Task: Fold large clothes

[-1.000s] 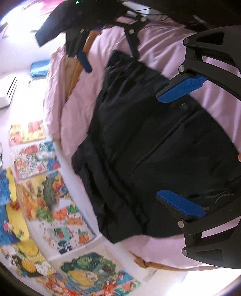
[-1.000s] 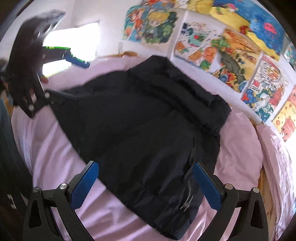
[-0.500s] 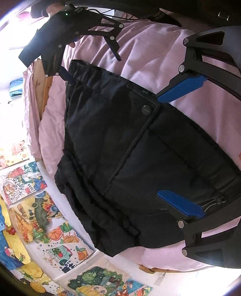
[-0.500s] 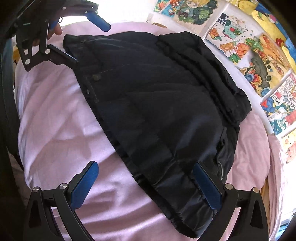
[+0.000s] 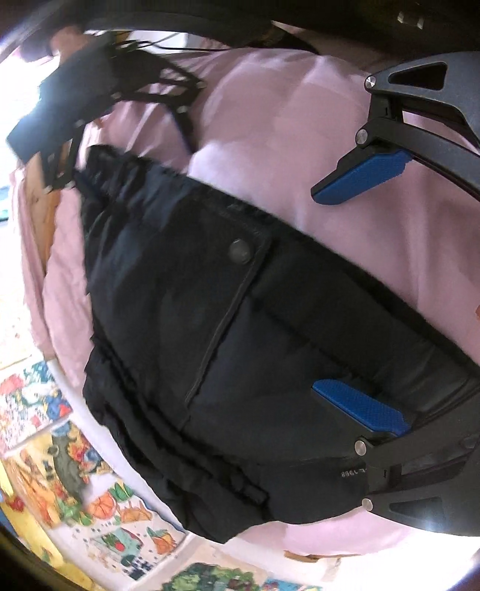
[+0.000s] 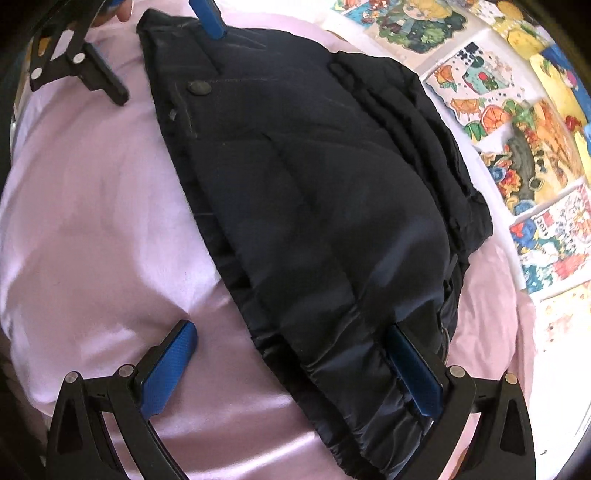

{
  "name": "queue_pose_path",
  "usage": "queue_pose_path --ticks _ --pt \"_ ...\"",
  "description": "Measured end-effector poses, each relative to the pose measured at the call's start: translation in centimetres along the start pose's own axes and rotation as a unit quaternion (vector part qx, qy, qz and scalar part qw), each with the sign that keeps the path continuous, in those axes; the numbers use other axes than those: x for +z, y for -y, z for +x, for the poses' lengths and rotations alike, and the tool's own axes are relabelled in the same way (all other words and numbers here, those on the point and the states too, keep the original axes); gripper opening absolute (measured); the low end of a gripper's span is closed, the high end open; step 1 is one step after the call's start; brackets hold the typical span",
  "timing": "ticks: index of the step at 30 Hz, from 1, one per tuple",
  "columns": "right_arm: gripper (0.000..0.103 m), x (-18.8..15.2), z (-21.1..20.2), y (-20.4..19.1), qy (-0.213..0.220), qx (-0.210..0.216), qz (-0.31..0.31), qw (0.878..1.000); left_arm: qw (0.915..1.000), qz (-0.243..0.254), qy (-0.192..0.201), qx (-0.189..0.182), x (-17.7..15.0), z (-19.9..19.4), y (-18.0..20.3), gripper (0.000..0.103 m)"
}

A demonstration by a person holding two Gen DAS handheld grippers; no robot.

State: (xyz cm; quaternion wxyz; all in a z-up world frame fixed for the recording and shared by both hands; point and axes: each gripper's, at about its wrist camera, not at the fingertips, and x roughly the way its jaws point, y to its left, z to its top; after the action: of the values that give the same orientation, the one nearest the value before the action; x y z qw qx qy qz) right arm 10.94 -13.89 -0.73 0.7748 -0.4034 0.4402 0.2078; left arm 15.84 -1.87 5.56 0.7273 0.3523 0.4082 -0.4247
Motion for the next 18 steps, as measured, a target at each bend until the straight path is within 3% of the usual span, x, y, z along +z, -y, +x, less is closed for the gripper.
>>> queue_pose_path --ticks 4,7,9,12,14,16,18 --pt "0.102 0.1 0.3 0.6 -0.001 -0.031 0.011 0.999 0.9999 0.007 -0.006 0.008 -0.3 0.5 0.1 0.093" --pt "0.077 0.2 0.5 1.4 -0.004 -0.048 0.023 0.999 0.9999 -0.004 -0.01 0.005 -0.4 0.7 -0.4 0.093" --pt "0.074 0.2 0.3 1.6 -0.001 -0.045 0.029 0.999 0.9998 -0.004 -0.015 0.012 -0.5 0.8 -0.7 0.093" --pt "0.053 0.6 -0.5 1.3 0.009 -0.048 0.014 0.999 0.9992 0.001 -0.024 0.031 -0.6 1.0 -0.9 0.093" --pt "0.032 1.0 -1.6 1.7 0.025 -0.047 0.018 0.998 0.9994 -0.008 -0.023 0.025 -0.8 0.9 -1.3 0.093" --pt "0.023 1.5 -2.8 2.8 0.044 -0.044 0.038 0.997 0.9993 -0.012 -0.025 0.024 -0.7 0.9 -1.3 0.093" --pt "0.02 2.0 -4.1 4.3 0.066 -0.044 0.064 0.995 0.9993 -0.004 -0.025 0.03 -0.6 0.8 -1.2 0.093"
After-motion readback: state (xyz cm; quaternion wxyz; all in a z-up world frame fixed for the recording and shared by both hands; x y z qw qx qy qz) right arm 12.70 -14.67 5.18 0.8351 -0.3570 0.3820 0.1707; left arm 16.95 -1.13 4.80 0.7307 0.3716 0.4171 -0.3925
